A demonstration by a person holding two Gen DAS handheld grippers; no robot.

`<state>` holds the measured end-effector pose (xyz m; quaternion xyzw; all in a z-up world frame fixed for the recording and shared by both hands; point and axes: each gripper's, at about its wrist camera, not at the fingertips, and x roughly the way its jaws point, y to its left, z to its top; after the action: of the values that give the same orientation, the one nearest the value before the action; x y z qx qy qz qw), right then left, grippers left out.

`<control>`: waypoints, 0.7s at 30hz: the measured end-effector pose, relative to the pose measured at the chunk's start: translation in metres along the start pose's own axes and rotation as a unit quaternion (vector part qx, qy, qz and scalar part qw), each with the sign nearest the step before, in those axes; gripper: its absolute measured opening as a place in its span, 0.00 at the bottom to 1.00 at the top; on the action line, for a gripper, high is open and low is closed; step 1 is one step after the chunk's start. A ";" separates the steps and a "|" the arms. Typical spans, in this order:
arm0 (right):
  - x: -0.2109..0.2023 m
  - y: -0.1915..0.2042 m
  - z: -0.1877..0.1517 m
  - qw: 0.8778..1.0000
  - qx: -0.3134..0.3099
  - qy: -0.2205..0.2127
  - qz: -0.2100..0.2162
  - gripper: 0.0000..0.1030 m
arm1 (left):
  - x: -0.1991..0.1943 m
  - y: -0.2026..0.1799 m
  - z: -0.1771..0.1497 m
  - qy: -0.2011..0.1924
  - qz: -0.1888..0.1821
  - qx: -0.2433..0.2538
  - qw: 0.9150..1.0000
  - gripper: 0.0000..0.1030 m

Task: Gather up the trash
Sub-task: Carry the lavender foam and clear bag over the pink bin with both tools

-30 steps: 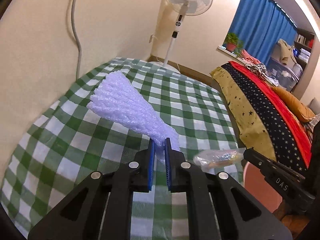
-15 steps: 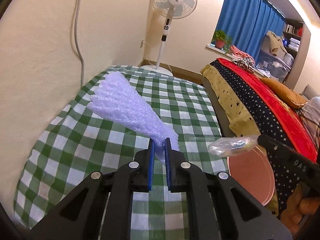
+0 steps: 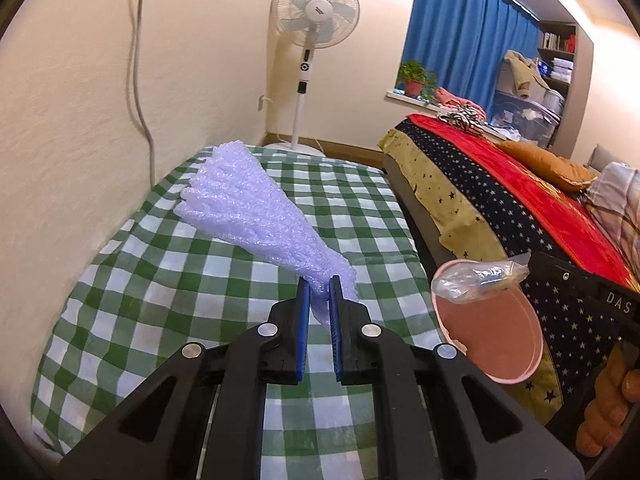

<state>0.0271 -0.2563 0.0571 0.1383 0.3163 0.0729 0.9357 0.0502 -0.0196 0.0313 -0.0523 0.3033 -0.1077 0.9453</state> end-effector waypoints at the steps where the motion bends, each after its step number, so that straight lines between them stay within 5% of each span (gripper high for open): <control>1: 0.000 -0.001 -0.003 1.000 0.001 -0.001 -0.003 0.01 | 0.000 -0.001 -0.001 0.000 -0.002 0.002 1.000 0.09; 21: -0.010 -0.039 -0.015 0.997 0.029 -0.023 -0.067 0.01 | 0.013 -0.032 -0.013 0.003 -0.038 0.031 0.999 0.09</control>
<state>0.0120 -0.2927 0.0392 0.1454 0.3051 -0.0019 0.9412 0.0481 -0.0539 0.0187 -0.0340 0.3007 -0.1529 0.9408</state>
